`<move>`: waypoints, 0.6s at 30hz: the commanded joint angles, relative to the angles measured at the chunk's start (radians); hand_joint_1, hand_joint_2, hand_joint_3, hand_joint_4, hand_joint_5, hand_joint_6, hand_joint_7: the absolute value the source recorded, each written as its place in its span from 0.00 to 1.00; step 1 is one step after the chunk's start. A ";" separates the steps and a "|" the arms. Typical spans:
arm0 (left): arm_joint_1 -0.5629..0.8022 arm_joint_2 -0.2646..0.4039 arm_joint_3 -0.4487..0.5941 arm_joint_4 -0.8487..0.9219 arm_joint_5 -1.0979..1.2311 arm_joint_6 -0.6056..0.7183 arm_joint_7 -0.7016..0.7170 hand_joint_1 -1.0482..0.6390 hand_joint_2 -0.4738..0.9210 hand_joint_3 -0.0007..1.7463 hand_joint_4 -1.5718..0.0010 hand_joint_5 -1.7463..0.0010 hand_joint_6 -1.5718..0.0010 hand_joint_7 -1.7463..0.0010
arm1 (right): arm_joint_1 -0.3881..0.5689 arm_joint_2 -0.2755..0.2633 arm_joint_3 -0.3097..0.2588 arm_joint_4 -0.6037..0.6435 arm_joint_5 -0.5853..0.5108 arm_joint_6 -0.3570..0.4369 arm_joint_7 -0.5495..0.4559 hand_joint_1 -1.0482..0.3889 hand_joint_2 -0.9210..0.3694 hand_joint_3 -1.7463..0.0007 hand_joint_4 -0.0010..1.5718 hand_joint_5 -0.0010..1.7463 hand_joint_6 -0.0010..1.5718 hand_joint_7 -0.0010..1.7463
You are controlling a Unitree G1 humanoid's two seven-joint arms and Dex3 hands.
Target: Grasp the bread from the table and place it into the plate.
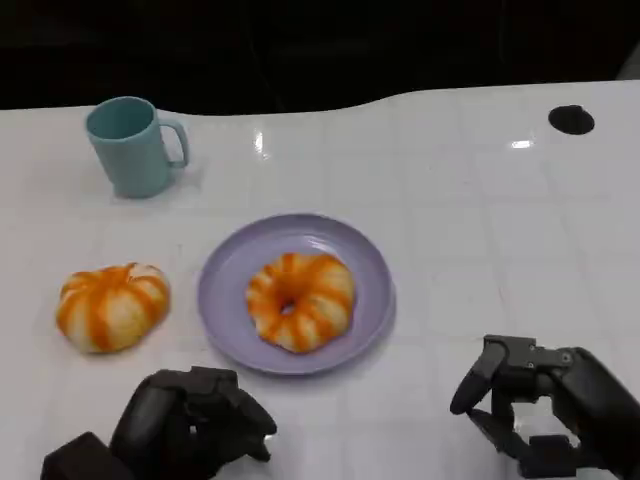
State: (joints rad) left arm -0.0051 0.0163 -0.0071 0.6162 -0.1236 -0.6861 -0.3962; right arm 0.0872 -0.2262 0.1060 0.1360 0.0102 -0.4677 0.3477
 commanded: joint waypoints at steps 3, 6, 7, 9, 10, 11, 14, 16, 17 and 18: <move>0.010 0.019 0.007 -0.005 0.001 -0.005 0.000 0.00 0.98 0.00 0.24 0.41 0.17 0.60 | -0.009 0.008 -0.018 0.057 -0.014 -0.064 -0.025 0.59 0.30 0.40 0.54 1.00 0.48 0.79; 0.012 0.020 0.005 -0.008 0.004 -0.006 0.001 0.00 0.99 0.00 0.24 0.41 0.17 0.60 | -0.011 0.009 -0.018 0.068 -0.022 -0.072 -0.030 0.58 0.31 0.39 0.55 1.00 0.48 0.79; 0.013 0.020 0.006 -0.008 0.004 -0.005 0.001 0.00 0.99 0.00 0.24 0.41 0.16 0.60 | -0.013 0.008 -0.018 0.072 -0.022 -0.074 -0.030 0.58 0.31 0.39 0.55 1.00 0.48 0.79; 0.013 0.021 0.006 -0.008 0.002 -0.005 0.001 0.00 0.98 0.00 0.24 0.41 0.16 0.60 | -0.017 0.008 -0.016 0.078 -0.020 -0.079 -0.027 0.58 0.31 0.39 0.54 1.00 0.48 0.79; 0.013 0.020 0.007 -0.008 0.000 -0.003 0.000 0.00 0.99 0.00 0.24 0.41 0.16 0.60 | -0.019 0.007 -0.015 0.083 -0.019 -0.084 -0.025 0.58 0.30 0.40 0.54 1.00 0.48 0.79; 0.012 0.020 0.007 -0.007 -0.003 -0.004 -0.002 0.00 0.98 0.00 0.24 0.41 0.16 0.60 | -0.021 0.007 -0.015 0.088 -0.019 -0.090 -0.024 0.58 0.30 0.40 0.53 1.00 0.48 0.78; 0.011 0.021 0.008 -0.008 -0.005 -0.004 -0.004 0.00 0.98 0.00 0.24 0.41 0.16 0.60 | -0.023 0.008 -0.012 0.091 -0.020 -0.089 -0.024 0.59 0.31 0.40 0.52 1.00 0.48 0.78; 0.011 0.021 0.008 -0.007 -0.007 -0.005 -0.007 0.00 0.98 0.00 0.24 0.41 0.16 0.60 | -0.022 0.007 -0.011 0.088 -0.026 -0.088 -0.028 0.59 0.31 0.39 0.53 1.00 0.48 0.78; 0.011 0.021 0.007 -0.007 -0.007 -0.006 -0.007 0.00 0.98 0.00 0.24 0.41 0.17 0.60 | -0.021 0.006 -0.011 0.086 -0.027 -0.084 -0.028 0.58 0.31 0.39 0.53 1.00 0.48 0.77; 0.011 0.021 0.007 -0.006 -0.007 -0.007 -0.008 0.00 0.98 0.00 0.24 0.41 0.17 0.60 | -0.020 0.006 -0.011 0.084 -0.026 -0.080 -0.027 0.58 0.31 0.39 0.53 1.00 0.49 0.77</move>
State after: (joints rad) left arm -0.0031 0.0228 -0.0071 0.6158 -0.1241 -0.6863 -0.3968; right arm 0.0690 -0.2133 0.0995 0.2217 -0.0099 -0.5435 0.3236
